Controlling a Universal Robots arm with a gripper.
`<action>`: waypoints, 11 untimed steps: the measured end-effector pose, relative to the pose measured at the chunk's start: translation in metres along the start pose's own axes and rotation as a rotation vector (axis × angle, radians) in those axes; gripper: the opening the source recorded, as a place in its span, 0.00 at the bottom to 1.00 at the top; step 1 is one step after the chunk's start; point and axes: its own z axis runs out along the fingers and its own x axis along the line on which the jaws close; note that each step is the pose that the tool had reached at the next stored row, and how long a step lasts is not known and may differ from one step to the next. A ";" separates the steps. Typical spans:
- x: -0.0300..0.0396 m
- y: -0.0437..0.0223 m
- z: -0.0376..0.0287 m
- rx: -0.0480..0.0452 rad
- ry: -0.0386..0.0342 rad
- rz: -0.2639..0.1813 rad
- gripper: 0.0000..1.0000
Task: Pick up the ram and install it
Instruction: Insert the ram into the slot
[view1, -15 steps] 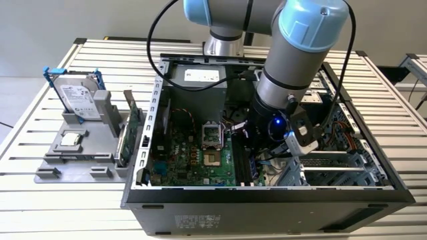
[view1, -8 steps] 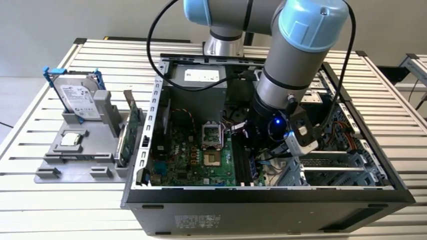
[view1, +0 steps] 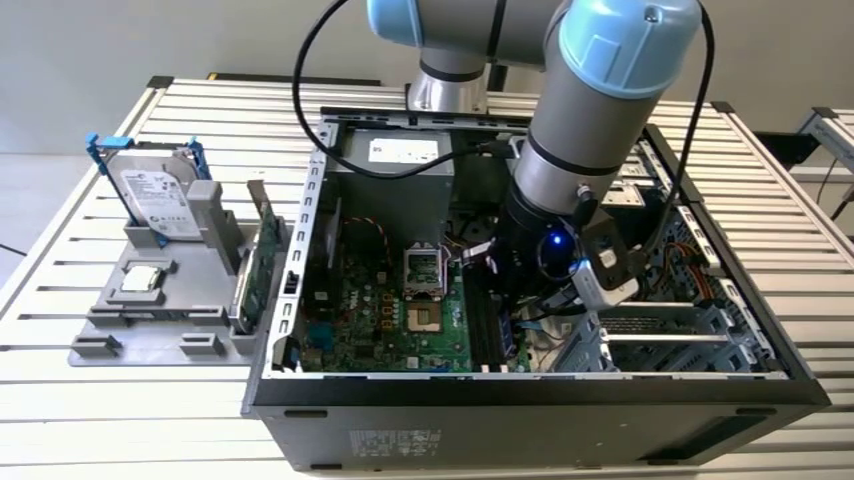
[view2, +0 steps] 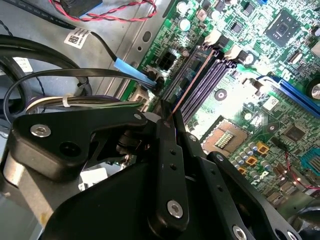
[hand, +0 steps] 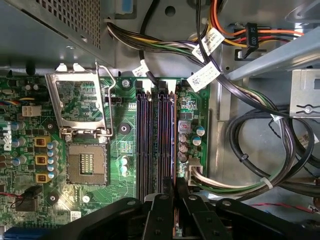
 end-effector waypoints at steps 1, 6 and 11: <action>0.0000 0.0000 -0.0005 -0.0001 0.0000 0.000 0.00; 0.0000 0.0000 -0.0013 -0.0005 0.0018 0.000 0.00; 0.0000 0.0000 -0.0014 0.0000 0.0021 0.000 0.00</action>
